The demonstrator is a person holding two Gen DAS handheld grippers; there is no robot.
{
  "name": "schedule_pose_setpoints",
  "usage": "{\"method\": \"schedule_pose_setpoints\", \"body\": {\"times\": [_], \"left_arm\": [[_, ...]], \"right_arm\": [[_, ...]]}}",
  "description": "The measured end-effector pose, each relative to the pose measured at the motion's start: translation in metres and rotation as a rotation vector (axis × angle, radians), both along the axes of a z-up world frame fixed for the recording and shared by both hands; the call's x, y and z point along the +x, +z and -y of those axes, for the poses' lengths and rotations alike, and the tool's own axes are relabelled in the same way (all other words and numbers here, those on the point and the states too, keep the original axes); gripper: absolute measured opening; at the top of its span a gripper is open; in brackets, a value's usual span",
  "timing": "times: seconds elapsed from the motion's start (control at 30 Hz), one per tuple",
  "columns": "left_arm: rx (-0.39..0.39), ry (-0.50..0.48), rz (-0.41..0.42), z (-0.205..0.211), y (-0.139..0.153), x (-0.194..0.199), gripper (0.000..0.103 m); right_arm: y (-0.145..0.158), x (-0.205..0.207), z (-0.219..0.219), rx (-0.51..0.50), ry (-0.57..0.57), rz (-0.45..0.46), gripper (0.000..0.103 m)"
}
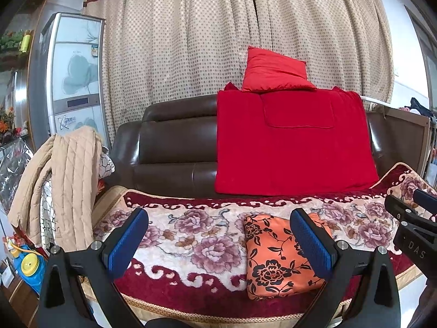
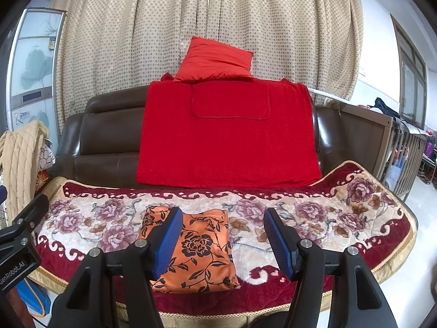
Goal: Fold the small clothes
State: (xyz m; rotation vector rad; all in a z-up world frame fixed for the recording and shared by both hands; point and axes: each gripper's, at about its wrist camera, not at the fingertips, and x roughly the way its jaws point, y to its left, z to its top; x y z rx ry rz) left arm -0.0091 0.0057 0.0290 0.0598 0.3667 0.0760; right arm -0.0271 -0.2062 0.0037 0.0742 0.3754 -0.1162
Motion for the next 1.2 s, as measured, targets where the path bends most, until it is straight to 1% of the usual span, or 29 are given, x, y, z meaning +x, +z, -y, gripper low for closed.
{"method": "schedule_pose_setpoints", "body": {"times": [0.63,1.2], "left_arm": [[-0.009,0.01,-0.004,-0.004,0.002,0.002,0.103],[-0.006,0.007,-0.024,-0.002,-0.004,0.017,0.103]], "right_arm": [[0.0,0.005,-0.001,-0.006,0.005,-0.003,0.066],[-0.007,0.02,-0.002,-0.004,0.014,-0.023,0.066]]}}
